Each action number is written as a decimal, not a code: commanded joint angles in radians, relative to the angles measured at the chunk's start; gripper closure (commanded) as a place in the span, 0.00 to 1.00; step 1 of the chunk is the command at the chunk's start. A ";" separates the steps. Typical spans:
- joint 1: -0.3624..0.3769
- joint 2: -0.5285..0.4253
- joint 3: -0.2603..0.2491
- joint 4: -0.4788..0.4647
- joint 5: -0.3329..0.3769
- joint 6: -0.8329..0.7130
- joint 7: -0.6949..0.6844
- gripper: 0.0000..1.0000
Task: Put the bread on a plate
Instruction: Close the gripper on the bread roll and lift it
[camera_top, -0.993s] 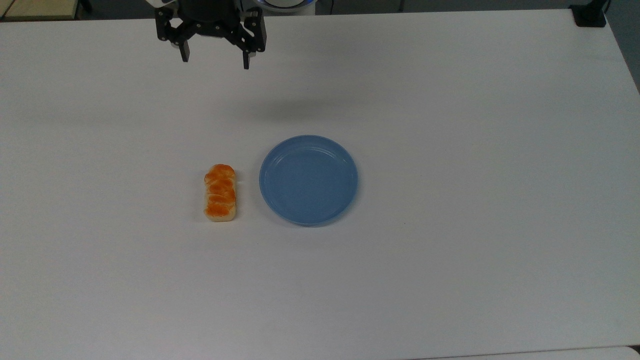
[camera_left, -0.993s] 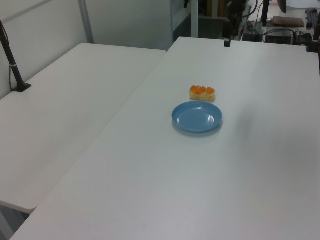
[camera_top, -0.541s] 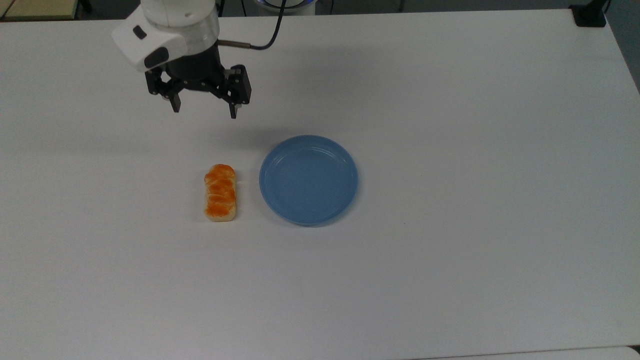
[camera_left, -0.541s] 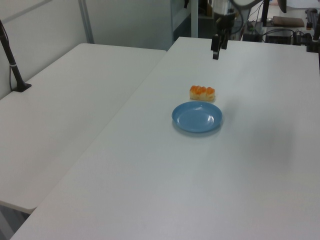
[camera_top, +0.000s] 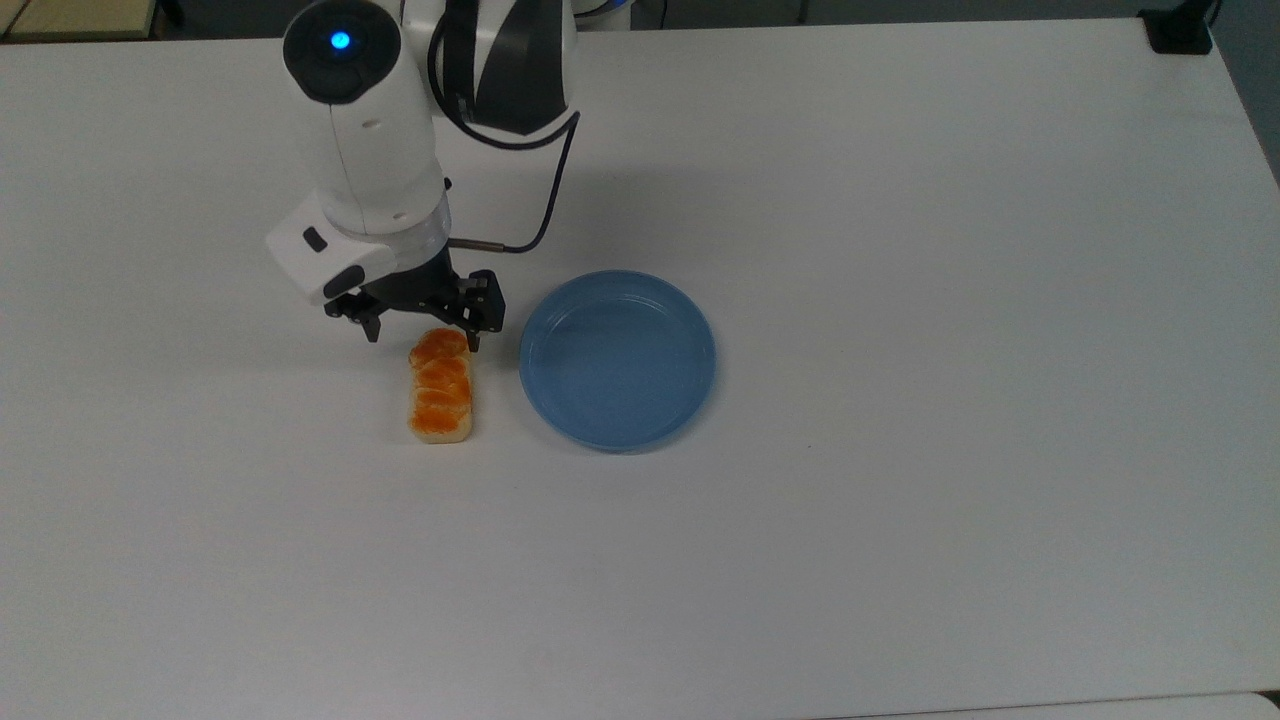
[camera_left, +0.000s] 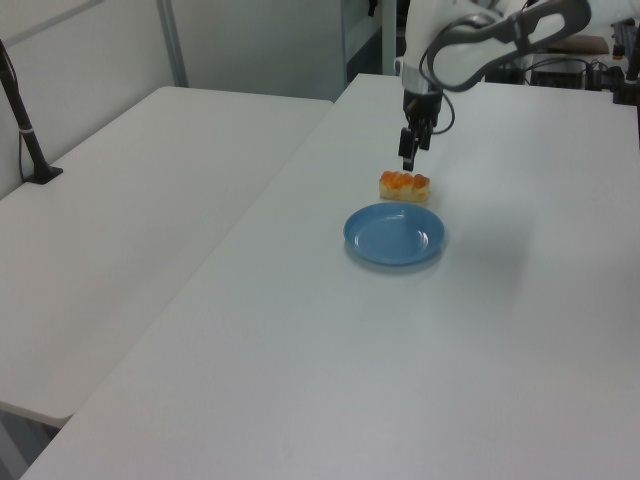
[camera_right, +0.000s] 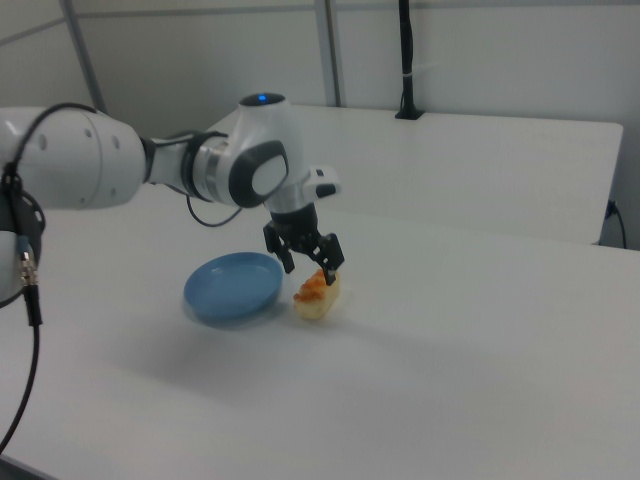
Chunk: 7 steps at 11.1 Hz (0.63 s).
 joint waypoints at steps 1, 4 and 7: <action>-0.010 0.050 -0.004 -0.001 0.002 0.086 -0.023 0.00; -0.010 0.079 -0.004 -0.001 0.008 0.108 -0.021 0.00; -0.010 0.105 -0.002 -0.001 0.011 0.177 -0.015 0.09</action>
